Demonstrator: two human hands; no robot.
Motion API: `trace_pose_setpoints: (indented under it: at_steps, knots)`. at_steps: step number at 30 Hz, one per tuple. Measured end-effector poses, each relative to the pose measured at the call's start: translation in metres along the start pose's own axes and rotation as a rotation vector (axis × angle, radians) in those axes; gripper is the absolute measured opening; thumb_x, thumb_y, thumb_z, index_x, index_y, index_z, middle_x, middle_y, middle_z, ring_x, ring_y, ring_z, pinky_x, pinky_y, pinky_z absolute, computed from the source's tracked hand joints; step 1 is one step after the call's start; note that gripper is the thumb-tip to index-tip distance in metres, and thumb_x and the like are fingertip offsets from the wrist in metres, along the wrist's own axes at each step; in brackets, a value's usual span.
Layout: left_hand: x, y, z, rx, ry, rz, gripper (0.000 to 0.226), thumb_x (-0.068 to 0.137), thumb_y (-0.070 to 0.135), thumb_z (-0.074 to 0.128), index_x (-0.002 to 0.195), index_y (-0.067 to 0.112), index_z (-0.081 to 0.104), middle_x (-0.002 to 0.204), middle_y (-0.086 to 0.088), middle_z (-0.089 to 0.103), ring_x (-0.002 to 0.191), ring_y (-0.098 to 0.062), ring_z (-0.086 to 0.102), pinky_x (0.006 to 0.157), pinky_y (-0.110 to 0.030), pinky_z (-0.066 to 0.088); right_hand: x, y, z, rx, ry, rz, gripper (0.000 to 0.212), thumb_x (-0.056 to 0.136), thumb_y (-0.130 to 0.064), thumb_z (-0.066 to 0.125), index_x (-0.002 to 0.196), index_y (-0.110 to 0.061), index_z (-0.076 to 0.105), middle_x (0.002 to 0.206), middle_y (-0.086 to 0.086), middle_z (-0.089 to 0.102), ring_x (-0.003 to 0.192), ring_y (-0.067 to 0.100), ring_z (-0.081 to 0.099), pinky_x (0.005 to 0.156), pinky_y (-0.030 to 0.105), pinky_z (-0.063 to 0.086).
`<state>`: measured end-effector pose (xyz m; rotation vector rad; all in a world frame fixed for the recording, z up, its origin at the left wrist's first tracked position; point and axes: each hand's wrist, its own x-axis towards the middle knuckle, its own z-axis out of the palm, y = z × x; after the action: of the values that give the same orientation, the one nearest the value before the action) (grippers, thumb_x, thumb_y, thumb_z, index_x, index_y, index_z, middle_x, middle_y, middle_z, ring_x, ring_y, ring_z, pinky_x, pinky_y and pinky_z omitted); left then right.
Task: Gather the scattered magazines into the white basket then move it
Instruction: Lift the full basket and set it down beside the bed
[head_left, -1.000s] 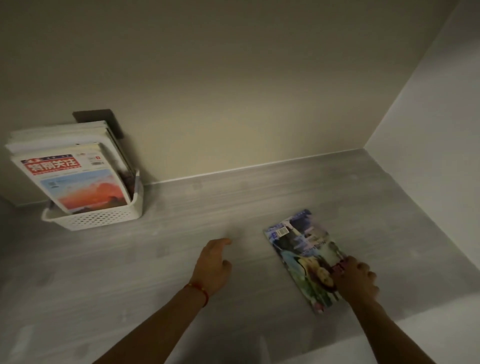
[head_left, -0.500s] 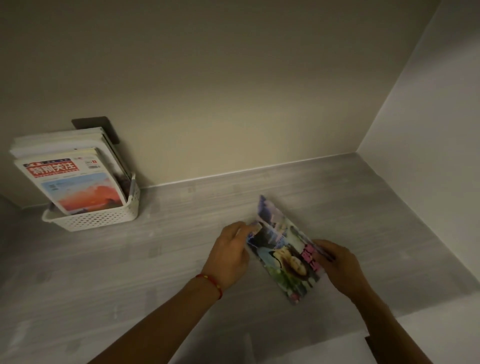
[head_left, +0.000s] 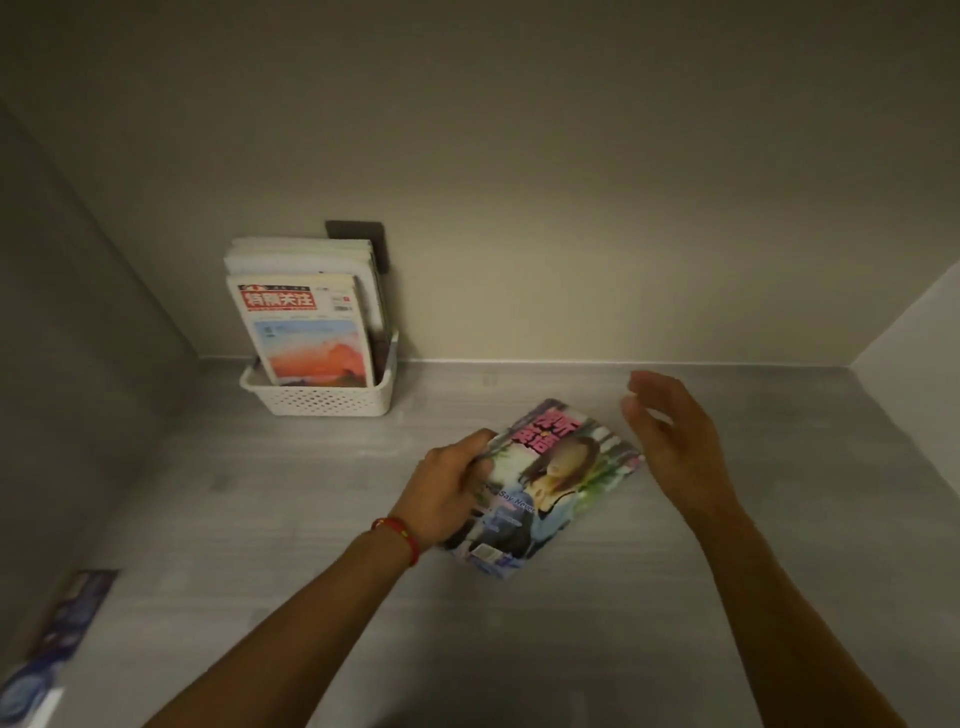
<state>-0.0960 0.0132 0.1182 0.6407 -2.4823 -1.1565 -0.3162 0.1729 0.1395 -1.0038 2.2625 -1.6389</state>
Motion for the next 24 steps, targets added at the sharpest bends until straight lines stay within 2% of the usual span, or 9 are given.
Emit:
trace_pose_setpoints:
  at_steps: [2,4,6,10,13,16,19,21,24]
  knots:
    - [-0.009,-0.023,-0.025,-0.061,0.048,-0.058,0.014,0.102,0.016,0.047,0.110,0.014,0.059,0.101,-0.004,0.072,0.092,-0.019,0.069,0.078,-0.042,0.058,-0.004,0.011,0.029,0.300,0.071,0.326,0.027,0.099,-0.037,0.052,0.118,-0.022,0.064,0.119,0.006,0.068,0.109,0.026,0.064,0.089,0.035,0.047]
    - [-0.017,-0.044,-0.052,-0.145,0.107,-0.123,0.016,0.101,0.012,0.048,0.112,0.013,0.060,0.104,-0.005,0.071,0.095,-0.021,0.069,0.082,-0.042,0.059,-0.013,0.015,0.065,0.503,-0.094,0.641,0.037,0.099,-0.043,0.045,0.121,-0.019,0.063,0.124,0.016,0.066,0.108,0.031,0.063,0.091,0.044,0.046]
    - [-0.022,-0.064,-0.078,-0.276,0.163,-0.190,0.021,0.101,0.007,0.048,0.115,0.013,0.061,0.105,-0.009,0.071,0.095,-0.027,0.069,0.080,-0.039,0.061,-0.022,0.010,0.104,0.525,-0.313,0.711,0.038,0.092,-0.049,0.051,0.113,-0.022,0.067,0.118,0.018,0.069,0.102,0.032,0.068,0.093,0.049,0.050]
    - [-0.021,-0.105,-0.135,-0.460,0.279,-0.281,0.019,0.099,0.002,0.048,0.114,0.005,0.059,0.110,-0.022,0.067,0.095,-0.028,0.070,0.076,-0.038,0.063,-0.020,-0.030,0.180,0.261,-0.515,0.256,0.020,0.083,-0.031,0.064,0.103,-0.031,0.069,0.098,0.000,0.076,0.092,0.023,0.072,0.087,0.053,0.058]
    - [-0.006,-0.133,-0.181,-0.435,0.382,-0.279,0.020,0.097,0.002,0.053,0.115,0.003,0.062,0.114,-0.018,0.069,0.104,-0.032,0.068,0.086,-0.042,0.060,0.010,-0.066,0.225,0.140,-0.365,0.053,0.017,0.091,-0.009,0.064,0.099,-0.023,0.070,0.093,0.001,0.076,0.086,0.026,0.072,0.076,0.052,0.060]
    - [0.020,-0.157,-0.228,-0.238,0.536,-0.184,0.016,0.094,0.008,0.061,0.108,0.007,0.067,0.102,-0.009,0.073,0.092,-0.021,0.069,0.082,-0.032,0.058,0.052,-0.101,0.264,-0.083,-0.221,-0.124,0.014,0.088,-0.019,0.067,0.075,-0.019,0.063,0.072,0.000,0.070,0.066,0.023,0.066,0.062,0.040,0.054]
    - [0.045,-0.181,-0.265,-0.009,0.646,-0.185,0.012,0.092,0.023,0.065,0.100,0.017,0.070,0.090,0.004,0.073,0.080,-0.008,0.068,0.071,-0.013,0.052,0.084,-0.126,0.302,-0.180,-0.178,-0.222,0.016,0.091,-0.022,0.065,0.079,-0.013,0.061,0.077,-0.001,0.072,0.065,0.015,0.067,0.055,0.019,0.051]
    - [0.059,-0.199,-0.276,-0.057,0.634,-0.238,0.015,0.091,0.022,0.065,0.103,0.015,0.073,0.093,0.000,0.076,0.086,-0.014,0.072,0.080,-0.024,0.056,0.097,-0.131,0.324,-0.214,-0.170,-0.265,0.014,0.094,-0.019,0.063,0.082,-0.016,0.058,0.080,-0.006,0.069,0.065,-0.003,0.062,0.053,0.003,0.043]
    - [0.073,-0.225,-0.277,-0.133,0.609,-0.313,0.015,0.091,0.018,0.065,0.101,0.011,0.075,0.094,-0.005,0.078,0.088,-0.019,0.073,0.083,-0.033,0.058,0.108,-0.120,0.354,-0.265,-0.136,-0.232,0.016,0.095,-0.016,0.061,0.081,-0.009,0.058,0.076,0.000,0.068,0.060,-0.004,0.056,0.052,0.003,0.040]
